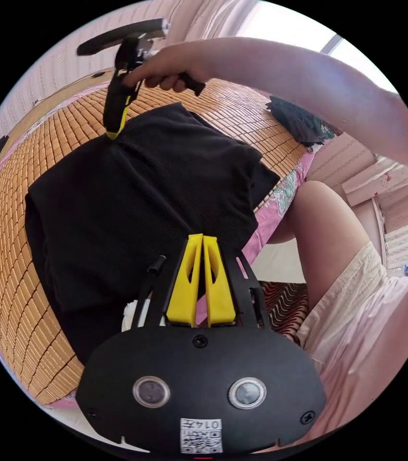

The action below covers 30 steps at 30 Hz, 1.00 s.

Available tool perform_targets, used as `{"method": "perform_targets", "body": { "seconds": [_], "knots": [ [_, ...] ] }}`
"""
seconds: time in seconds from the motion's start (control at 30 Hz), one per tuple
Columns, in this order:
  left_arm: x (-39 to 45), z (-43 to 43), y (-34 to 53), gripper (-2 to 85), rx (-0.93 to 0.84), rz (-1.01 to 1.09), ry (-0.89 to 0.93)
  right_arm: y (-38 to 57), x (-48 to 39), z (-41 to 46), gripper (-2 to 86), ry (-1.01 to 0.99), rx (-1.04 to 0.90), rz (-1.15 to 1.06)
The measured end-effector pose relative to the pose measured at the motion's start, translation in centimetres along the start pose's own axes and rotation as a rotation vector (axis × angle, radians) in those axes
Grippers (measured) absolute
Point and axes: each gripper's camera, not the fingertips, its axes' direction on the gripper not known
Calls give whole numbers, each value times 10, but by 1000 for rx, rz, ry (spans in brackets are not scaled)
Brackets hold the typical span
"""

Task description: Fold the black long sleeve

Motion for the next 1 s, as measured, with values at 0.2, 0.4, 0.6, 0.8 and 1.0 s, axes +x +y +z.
{"method": "perform_targets", "body": {
  "seconds": [0.2, 0.4, 0.6, 0.8, 1.0],
  "knots": [
    [18, -17, 10, 58, 229, 70, -42, 190, 18, -39, 27, 27, 257, 340],
    [56, 17, -14, 135, 267, 214, -58, 312, 22, -5, 100, -201, 214, 571],
    [80, 71, -36, 192, 131, 346, -96, 364, 51, -13, 17, -441, 385, 592],
    [78, 76, -38, 52, 109, 277, -146, 399, 49, -58, 10, -629, 560, 449],
    [74, 48, 8, 35, 115, 293, -64, 461, 78, -43, 86, -576, 667, 755]
  ]
}}
